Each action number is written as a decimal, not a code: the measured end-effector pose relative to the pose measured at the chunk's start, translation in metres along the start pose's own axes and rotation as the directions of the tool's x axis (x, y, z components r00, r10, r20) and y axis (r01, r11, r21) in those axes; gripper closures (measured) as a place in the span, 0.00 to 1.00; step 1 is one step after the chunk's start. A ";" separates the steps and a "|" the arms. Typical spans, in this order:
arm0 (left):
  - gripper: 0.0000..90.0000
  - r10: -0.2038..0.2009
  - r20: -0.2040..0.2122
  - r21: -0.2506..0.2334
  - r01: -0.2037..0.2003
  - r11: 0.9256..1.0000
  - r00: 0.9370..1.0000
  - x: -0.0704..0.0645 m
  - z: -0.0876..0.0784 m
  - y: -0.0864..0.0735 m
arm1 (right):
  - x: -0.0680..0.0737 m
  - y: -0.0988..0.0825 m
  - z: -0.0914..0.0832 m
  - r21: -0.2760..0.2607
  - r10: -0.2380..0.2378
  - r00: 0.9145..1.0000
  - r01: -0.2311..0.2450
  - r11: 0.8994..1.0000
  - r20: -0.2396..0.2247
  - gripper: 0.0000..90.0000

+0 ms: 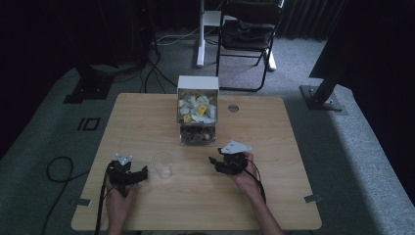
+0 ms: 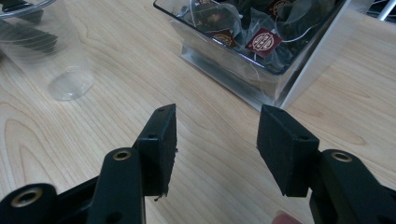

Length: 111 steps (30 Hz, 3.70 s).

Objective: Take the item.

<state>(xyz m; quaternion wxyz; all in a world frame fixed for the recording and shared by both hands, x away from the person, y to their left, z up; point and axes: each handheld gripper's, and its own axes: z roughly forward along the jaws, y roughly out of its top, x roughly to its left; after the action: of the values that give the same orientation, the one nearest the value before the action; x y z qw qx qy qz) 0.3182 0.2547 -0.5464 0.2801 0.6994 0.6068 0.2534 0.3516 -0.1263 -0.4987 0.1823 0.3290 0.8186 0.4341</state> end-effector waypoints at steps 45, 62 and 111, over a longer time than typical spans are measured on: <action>0.10 0.002 0.004 -0.004 -0.002 1.000 1.000 0.000 0.000 0.000 | 0.002 0.044 0.052 -0.015 -0.058 0.998 0.058 0.998 -0.017 0.51; 0.10 0.001 0.004 -0.004 -0.001 1.000 1.000 -0.001 0.000 0.000 | -0.001 0.041 0.051 0.007 -0.105 0.993 0.105 0.994 -0.054 0.58; 0.10 0.009 0.007 -0.002 -0.009 1.000 1.000 -0.001 0.000 0.000 | 0.003 0.053 0.048 -0.027 -0.092 0.994 0.091 0.996 -0.058 1.00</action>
<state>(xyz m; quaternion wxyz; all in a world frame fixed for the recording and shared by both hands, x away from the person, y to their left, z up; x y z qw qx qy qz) 0.3178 0.2542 -0.5464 0.2816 0.7029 0.6023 0.2528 0.3978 -0.0739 -0.4812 0.1815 0.2760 0.8326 0.4446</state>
